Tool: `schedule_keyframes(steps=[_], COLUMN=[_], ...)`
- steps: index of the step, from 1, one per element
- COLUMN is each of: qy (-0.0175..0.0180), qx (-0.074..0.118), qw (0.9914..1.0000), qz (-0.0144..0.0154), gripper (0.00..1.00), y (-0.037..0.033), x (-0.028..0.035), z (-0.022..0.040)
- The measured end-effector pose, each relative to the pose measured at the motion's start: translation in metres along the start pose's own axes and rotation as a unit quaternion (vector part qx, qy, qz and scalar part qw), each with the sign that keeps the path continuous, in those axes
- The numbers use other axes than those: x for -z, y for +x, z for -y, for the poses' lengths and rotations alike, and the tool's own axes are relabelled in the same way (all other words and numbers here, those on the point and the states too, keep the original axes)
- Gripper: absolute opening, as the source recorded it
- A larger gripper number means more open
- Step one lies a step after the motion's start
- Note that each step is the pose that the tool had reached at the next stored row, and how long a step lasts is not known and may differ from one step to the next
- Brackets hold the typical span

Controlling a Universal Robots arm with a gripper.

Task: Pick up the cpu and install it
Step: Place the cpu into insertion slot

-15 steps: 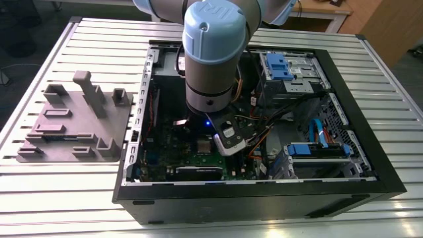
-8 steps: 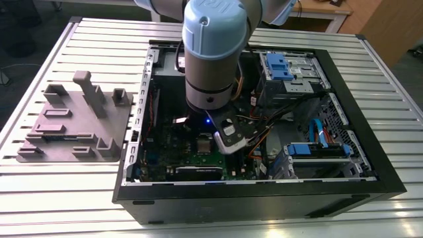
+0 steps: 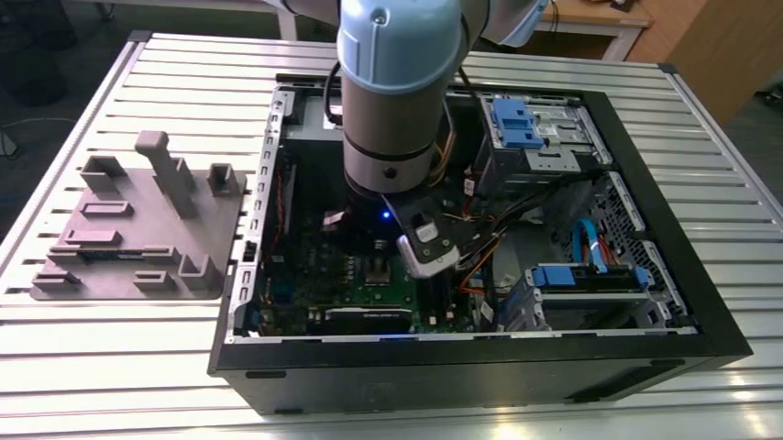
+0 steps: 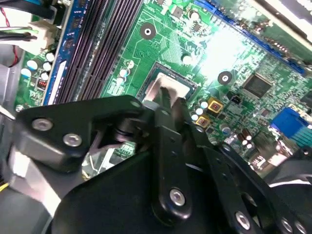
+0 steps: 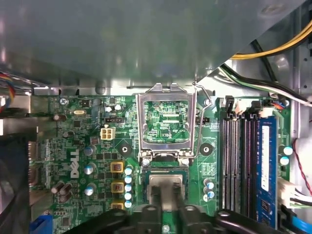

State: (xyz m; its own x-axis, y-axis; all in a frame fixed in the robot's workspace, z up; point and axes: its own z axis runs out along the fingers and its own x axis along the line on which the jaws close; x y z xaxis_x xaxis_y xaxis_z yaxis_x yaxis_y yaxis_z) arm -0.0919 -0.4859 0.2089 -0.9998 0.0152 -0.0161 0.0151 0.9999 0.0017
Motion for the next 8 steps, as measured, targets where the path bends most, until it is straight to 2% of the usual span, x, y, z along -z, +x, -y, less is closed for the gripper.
schedule_keyframes(steps=[1,3,8], qy=[0.0000,-0.0001,0.0000], qx=[0.000,0.000,0.000], qw=[1.00000,1.00000,1.00000], qz=[0.0000,0.0000,0.0000], gripper=[0.22,0.10,0.10], y=[0.0000,0.0000,0.0000], x=[0.0014,0.0028,0.0030], z=[0.0000,0.0000,0.0000])
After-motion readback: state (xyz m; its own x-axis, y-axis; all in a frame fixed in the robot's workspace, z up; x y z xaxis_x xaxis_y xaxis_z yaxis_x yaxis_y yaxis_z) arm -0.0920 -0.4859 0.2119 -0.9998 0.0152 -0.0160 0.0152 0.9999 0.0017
